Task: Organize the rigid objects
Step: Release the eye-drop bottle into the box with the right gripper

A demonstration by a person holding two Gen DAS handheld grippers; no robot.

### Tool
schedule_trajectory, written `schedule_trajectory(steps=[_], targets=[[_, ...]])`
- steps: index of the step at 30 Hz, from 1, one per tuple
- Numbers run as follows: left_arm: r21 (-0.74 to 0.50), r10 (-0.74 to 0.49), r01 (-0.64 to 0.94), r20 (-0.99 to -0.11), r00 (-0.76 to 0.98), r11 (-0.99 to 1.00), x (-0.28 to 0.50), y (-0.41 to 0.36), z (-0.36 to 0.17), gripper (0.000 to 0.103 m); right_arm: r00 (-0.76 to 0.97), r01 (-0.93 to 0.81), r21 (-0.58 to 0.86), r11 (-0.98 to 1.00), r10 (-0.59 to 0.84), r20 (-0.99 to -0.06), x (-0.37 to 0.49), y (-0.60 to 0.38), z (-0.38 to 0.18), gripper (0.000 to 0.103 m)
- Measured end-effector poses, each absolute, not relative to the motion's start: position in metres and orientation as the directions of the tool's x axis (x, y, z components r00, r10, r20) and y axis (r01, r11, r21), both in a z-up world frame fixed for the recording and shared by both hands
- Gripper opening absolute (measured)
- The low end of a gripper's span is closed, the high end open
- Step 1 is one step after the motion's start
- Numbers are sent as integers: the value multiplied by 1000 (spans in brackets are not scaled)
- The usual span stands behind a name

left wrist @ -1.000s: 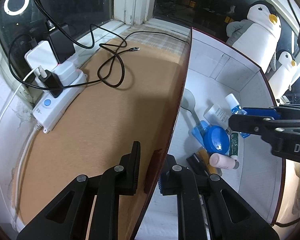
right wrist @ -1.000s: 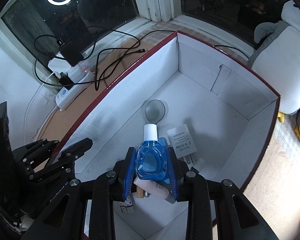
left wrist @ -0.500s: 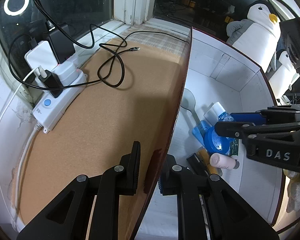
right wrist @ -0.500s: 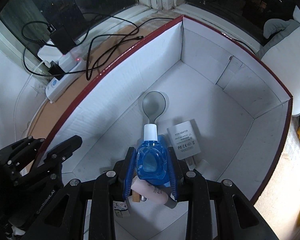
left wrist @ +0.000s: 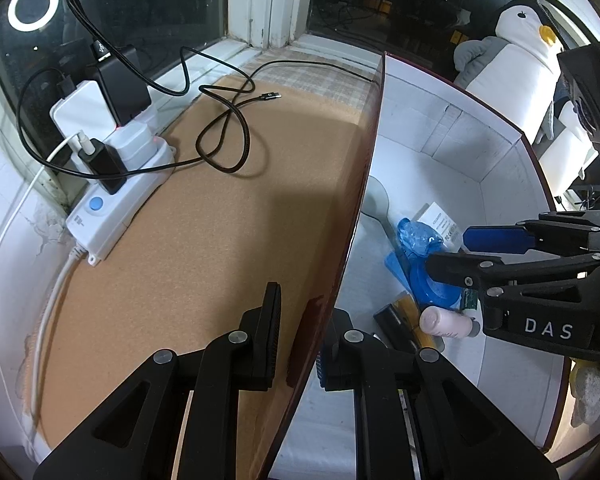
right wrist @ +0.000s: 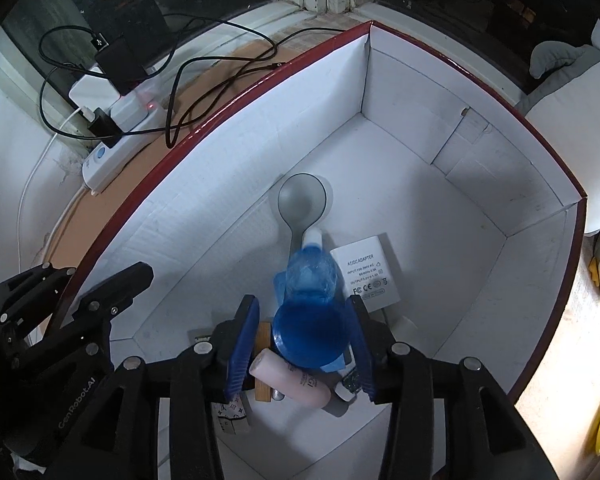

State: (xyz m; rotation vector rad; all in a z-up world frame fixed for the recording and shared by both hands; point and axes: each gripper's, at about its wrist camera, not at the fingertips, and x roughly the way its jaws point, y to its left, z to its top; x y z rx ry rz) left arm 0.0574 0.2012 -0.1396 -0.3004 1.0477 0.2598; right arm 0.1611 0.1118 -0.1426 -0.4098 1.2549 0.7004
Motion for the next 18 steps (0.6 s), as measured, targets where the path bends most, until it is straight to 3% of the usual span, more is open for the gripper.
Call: schedule_trajectory(steps=[18], targets=[[-97,85,-339,-871,484,936,51,193,-125,16,210,-681,82,728,301,-930,138,96,-114,53]])
